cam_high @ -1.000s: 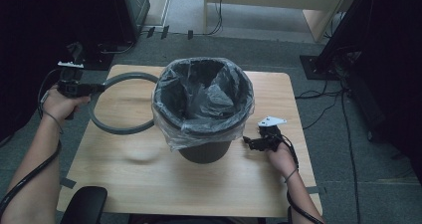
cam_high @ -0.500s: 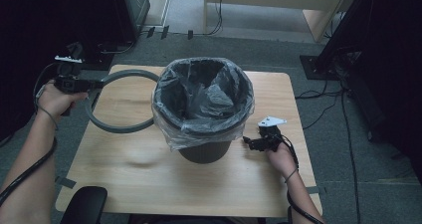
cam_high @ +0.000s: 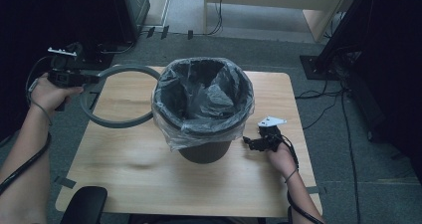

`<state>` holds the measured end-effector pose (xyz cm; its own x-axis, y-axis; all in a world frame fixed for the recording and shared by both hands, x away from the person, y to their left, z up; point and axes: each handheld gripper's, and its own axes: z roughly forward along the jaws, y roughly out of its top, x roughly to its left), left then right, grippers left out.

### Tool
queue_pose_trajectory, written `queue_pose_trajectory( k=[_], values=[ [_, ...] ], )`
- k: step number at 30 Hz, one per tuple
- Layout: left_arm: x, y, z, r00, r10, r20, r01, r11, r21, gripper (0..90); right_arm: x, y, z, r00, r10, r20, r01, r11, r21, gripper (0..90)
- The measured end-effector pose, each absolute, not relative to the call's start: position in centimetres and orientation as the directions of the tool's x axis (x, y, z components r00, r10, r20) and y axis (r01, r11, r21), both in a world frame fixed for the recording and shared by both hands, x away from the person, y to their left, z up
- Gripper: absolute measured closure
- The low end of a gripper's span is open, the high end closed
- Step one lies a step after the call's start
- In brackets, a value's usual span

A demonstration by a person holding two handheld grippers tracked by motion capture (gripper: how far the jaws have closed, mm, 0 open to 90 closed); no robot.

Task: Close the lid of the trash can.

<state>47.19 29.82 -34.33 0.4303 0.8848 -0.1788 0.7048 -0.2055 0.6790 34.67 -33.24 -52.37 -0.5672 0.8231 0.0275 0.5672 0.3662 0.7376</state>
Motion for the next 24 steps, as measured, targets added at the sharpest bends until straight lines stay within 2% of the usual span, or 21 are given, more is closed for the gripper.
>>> queue_pose_trajectory(
  k=[24],
  values=[
    [47.1,31.3,-29.5,0.407,0.895,-0.183,0.708,-0.183,0.682,78.7,34.6,-33.2,-52.4,-0.567,0.823,0.029,0.568,0.365,0.737,13.1]
  ],
)
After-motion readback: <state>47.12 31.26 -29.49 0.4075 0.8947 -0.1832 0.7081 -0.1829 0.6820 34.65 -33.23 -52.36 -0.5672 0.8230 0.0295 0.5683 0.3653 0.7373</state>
